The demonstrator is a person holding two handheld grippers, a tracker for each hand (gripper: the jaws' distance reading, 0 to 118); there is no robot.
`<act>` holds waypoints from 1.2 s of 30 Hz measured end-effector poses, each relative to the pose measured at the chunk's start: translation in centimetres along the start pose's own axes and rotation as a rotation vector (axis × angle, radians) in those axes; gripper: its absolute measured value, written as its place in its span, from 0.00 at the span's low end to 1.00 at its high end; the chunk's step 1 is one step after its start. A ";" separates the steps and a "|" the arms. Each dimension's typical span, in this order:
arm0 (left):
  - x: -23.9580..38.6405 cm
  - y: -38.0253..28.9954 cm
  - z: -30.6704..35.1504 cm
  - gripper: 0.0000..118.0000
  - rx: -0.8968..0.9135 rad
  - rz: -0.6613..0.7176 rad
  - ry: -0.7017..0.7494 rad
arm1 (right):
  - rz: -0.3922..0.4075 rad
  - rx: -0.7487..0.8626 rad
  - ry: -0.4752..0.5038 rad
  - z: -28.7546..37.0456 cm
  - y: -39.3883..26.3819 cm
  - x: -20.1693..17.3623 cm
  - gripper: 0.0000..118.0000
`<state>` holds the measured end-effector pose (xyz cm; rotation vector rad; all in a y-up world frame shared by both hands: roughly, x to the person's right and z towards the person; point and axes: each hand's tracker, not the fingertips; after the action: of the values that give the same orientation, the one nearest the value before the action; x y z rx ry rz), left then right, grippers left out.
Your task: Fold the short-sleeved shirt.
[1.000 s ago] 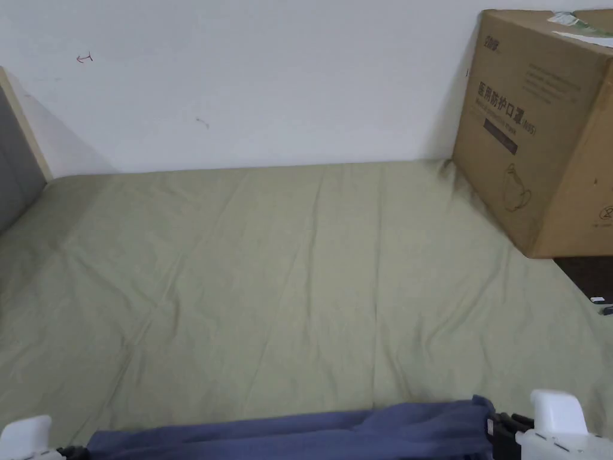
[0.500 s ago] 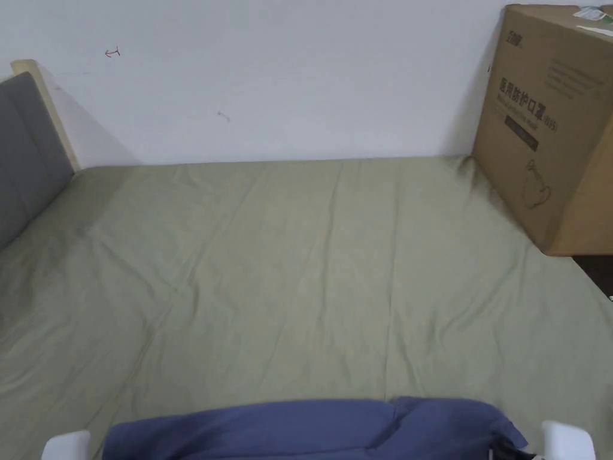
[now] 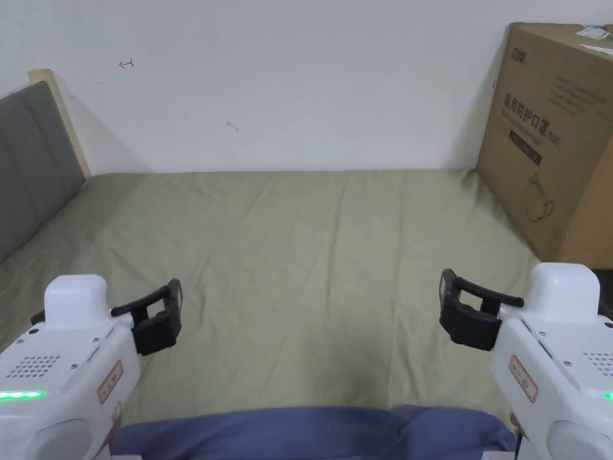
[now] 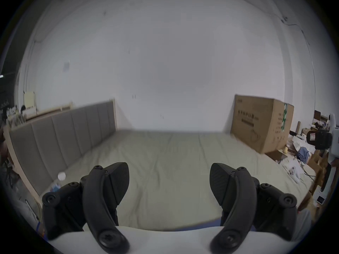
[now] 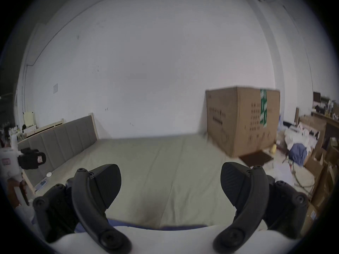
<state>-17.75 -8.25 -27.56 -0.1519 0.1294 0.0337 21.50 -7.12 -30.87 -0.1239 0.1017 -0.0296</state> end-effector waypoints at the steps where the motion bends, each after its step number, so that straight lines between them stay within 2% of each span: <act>1: 0.5 0.3 0.1 0.78 0.025 -0.011 0.013 | 0.016 0.016 -0.009 0.1 0.3 -0.5 0.94; 3: 1.3 0.4 0.2 0.76 0.083 -0.049 0.042 | 0.050 0.049 -0.030 0.4 0.6 -1.5 0.91; 4: 1.7 0.3 0.3 0.72 0.097 -0.059 0.050 | 0.057 0.062 -0.029 0.6 0.6 -1.8 0.85; 5: 2.0 0.2 0.5 0.61 0.108 -0.067 0.047 | 0.068 0.075 -0.035 0.8 0.6 -2.2 0.71; 6: 2.1 0.1 0.6 0.35 0.110 -0.064 0.035 | 0.077 0.079 -0.051 0.8 0.6 -2.5 0.39; 7: 2.1 0.0 0.6 0.09 0.111 -0.054 0.022 | 0.085 0.081 -0.062 0.7 0.6 -2.7 0.13; 8: 2.0 0.0 0.5 0.00 0.093 -0.026 -0.008 | 0.089 0.084 -0.063 0.7 0.5 -2.8 0.00; 10: 1.6 -0.2 0.4 0.00 0.072 0.020 -0.044 | 0.096 0.095 -0.053 0.7 0.4 -2.7 0.00; 16: 0.1 -0.9 -0.3 0.00 -0.011 0.026 -0.050 | 0.100 0.080 -0.047 0.1 0.0 -2.9 0.00; 19: -2.6 -1.6 -1.3 0.00 -0.146 0.133 -0.109 | 0.093 0.060 -0.038 -0.2 -0.4 -2.9 0.00; 24: -10.1 -5.6 -3.7 0.00 -0.430 0.413 -0.216 | 0.107 0.021 -0.033 -0.8 -1.3 -3.2 0.00; 26: -12.1 -7.6 -3.7 0.00 -0.485 0.416 -0.189 | 0.114 0.005 -0.032 -1.2 -1.8 -3.4 0.00; 30: -15.3 -11.5 -3.9 0.08 -0.661 0.495 -0.175 | 0.113 -0.026 -0.035 -1.9 -2.6 -3.7 0.00; 31: -15.9 -12.6 -3.9 0.23 -0.679 0.521 -0.163 | 0.112 -0.034 -0.036 -2.1 -2.7 -3.8 0.00; 32: -16.4 -13.6 -4.0 0.44 -0.706 0.538 -0.164 | 0.113 -0.039 -0.038 -2.2 -2.9 -3.9 0.00; 33: -16.8 -14.7 -4.1 0.71 -0.735 0.566 -0.141 | 0.112 -0.048 -0.038 -2.3 -3.1 -4.0 0.00; 34: -17.0 -15.5 -4.1 0.83 -0.765 0.586 -0.117 | 0.114 -0.055 -0.039 -2.5 -3.3 -4.1 0.00; 36: -17.3 -17.2 -4.1 0.85 -0.788 0.611 -0.103 | 0.116 -0.072 -0.038 -2.7 -3.5 -4.2 0.00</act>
<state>-34.66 -26.27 -26.79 -0.8925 0.0494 0.7066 16.99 -10.76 -32.67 -0.1903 0.0716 0.0922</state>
